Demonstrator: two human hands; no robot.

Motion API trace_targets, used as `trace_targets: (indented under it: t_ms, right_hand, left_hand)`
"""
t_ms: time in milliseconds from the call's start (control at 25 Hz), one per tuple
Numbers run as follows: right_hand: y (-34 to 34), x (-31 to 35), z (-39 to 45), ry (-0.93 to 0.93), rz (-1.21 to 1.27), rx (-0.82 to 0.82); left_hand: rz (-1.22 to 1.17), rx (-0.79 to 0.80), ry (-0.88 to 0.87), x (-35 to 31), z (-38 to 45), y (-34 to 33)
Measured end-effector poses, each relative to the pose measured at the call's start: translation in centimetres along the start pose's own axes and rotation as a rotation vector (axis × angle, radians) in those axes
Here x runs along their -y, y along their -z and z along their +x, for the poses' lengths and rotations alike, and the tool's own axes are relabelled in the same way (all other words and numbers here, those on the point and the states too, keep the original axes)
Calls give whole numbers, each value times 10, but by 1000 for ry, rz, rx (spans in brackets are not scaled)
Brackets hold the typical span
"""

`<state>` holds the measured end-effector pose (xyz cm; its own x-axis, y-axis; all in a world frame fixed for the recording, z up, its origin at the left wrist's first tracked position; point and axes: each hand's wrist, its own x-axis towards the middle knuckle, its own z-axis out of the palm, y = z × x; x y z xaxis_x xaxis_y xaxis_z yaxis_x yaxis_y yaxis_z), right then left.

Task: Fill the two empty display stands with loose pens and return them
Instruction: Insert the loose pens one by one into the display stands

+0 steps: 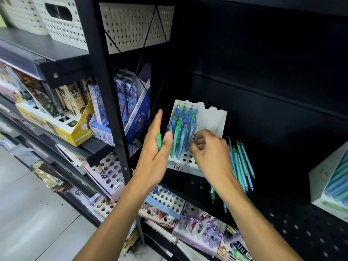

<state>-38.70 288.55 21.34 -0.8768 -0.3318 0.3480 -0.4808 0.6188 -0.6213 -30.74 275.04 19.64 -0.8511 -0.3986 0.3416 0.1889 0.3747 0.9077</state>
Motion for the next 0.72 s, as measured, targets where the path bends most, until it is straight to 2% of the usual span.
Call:
trace_targets:
  t_ms: [40,80,160,200,320,440,560,640,720]
  right_hand:
    - [10,6,-11,63,81,-22]
    - [19,13,-23,139,210,34]
    - [30,29,-40,252,393,246]
    - [33,32,-43,274,408,290]
    - [30,30,-38,257,375,233]
    - [31,22,-39,222,351,231]
    - [36,6,-31,44,433,31]
    - [33,-3,-19,-86,527,-91]
    - [22,-7,-10,-112,500,-112]
  left_hand:
    - [0,-16,-7,-4,-1,2]
    - [5,-19,-28,-10,-2,2]
    - [3,4,-94,-21,-5,1]
    - [-19,21,-110,-24,-6,-2]
    - [-103,72,-73,-30,-5,-10]
    - [-26,138,-90,-29,-9,-9]
    - [116,49,-95,-19,-19,-3]
    - [136,-33,-8,-5,-20,-3]
    - [156,11,91,12,-17,-8]
